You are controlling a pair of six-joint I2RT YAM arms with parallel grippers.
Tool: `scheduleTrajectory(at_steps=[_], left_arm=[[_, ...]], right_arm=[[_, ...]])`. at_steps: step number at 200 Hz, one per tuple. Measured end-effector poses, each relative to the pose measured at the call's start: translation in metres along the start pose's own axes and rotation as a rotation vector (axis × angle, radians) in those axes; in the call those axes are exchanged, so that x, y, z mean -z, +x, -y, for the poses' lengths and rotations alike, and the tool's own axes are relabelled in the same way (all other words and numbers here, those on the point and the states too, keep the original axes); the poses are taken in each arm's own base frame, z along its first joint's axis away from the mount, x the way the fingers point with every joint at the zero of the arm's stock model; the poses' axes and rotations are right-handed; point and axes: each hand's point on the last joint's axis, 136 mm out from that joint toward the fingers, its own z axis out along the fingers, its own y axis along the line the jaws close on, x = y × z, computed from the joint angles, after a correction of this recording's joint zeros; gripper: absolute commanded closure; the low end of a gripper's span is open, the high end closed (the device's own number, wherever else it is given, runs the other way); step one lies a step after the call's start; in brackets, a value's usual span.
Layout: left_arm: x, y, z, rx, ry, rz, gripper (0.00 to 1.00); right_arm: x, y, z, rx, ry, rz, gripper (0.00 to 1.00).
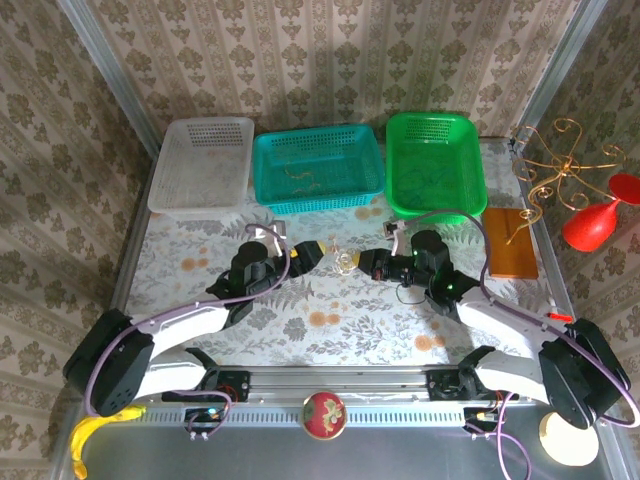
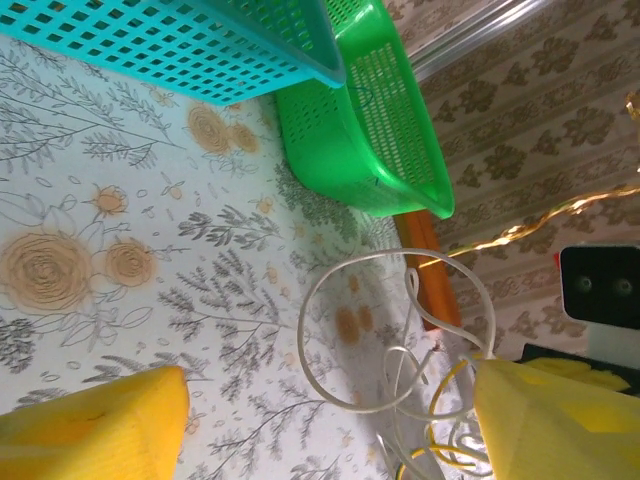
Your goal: Untangle the cables
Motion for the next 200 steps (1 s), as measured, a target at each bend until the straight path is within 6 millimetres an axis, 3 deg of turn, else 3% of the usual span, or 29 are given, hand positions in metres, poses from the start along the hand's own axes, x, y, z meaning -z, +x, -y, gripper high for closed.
scheduleTrajectory(at_steps=[90, 119, 177, 188, 200], left_arm=[[-0.018, -0.006, 0.016, 0.051, 0.089, 0.036, 0.36], [-0.027, -0.009, 0.023, 0.058, 0.112, 0.043, 0.42], [-0.036, -0.012, 0.027, 0.084, 0.137, 0.05, 0.94], [-0.036, -0.013, 0.028, 0.077, 0.142, 0.054, 1.0], [-0.036, -0.014, 0.029, 0.076, 0.141, 0.058, 1.0]], right_arm=[[0.004, -0.01, -0.014, -0.028, -0.045, 0.038, 1.0], [0.004, -0.01, -0.014, -0.031, -0.046, 0.039, 1.0], [0.004, -0.01, -0.014, -0.033, -0.047, 0.038, 1.0], [0.004, -0.01, -0.014, -0.03, -0.047, 0.039, 1.0], [0.004, -0.01, -0.014, -0.027, -0.046, 0.039, 1.0]])
